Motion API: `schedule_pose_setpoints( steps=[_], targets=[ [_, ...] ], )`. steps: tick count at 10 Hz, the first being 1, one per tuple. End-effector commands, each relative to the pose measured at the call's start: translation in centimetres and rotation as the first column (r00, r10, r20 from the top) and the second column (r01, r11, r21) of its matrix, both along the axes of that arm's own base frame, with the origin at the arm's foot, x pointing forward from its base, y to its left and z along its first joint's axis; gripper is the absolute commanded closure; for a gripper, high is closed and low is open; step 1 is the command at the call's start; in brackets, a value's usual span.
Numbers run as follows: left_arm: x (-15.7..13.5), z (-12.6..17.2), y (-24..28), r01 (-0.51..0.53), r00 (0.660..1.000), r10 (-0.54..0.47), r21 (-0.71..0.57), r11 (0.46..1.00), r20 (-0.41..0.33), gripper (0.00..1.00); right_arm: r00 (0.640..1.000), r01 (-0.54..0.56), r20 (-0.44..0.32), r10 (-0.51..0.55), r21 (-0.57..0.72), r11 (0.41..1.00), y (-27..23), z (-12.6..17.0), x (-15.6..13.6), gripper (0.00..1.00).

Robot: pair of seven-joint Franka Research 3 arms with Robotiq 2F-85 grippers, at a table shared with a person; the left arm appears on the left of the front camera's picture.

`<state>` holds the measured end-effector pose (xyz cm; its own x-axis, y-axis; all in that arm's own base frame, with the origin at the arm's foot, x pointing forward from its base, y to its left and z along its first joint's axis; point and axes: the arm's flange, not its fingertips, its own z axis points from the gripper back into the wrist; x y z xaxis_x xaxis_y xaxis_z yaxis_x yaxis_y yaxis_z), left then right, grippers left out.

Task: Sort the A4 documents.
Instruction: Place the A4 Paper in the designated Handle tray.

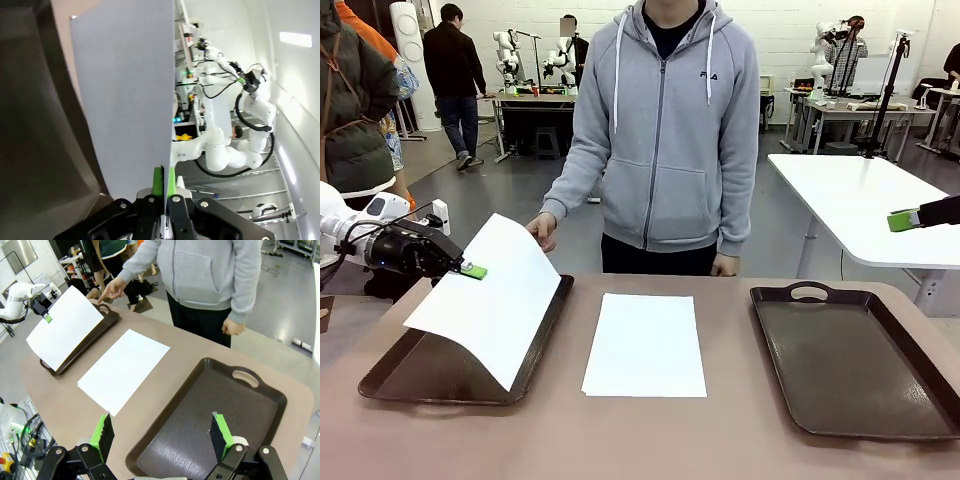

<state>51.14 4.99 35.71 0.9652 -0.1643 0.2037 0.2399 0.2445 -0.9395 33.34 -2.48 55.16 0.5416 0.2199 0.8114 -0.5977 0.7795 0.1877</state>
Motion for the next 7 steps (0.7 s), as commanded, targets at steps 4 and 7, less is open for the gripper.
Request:
schedule_pose_setpoints(
  steps=[4,7],
  targets=[
    [1.6,-3.0,2.8,-0.014,0.997,0.02,0.066,0.998,-0.08,0.99,1.0,-0.011,-0.004,0.011,0.01,1.0,0.1,-0.2,0.1,0.0],
    [2.5,-5.0,3.1,-0.054,0.989,0.066,0.095,0.994,-0.129,0.99,1.0,-0.011,-0.004,0.011,0.01,1.0,0.1,-0.2,0.1,0.0]
  ],
)
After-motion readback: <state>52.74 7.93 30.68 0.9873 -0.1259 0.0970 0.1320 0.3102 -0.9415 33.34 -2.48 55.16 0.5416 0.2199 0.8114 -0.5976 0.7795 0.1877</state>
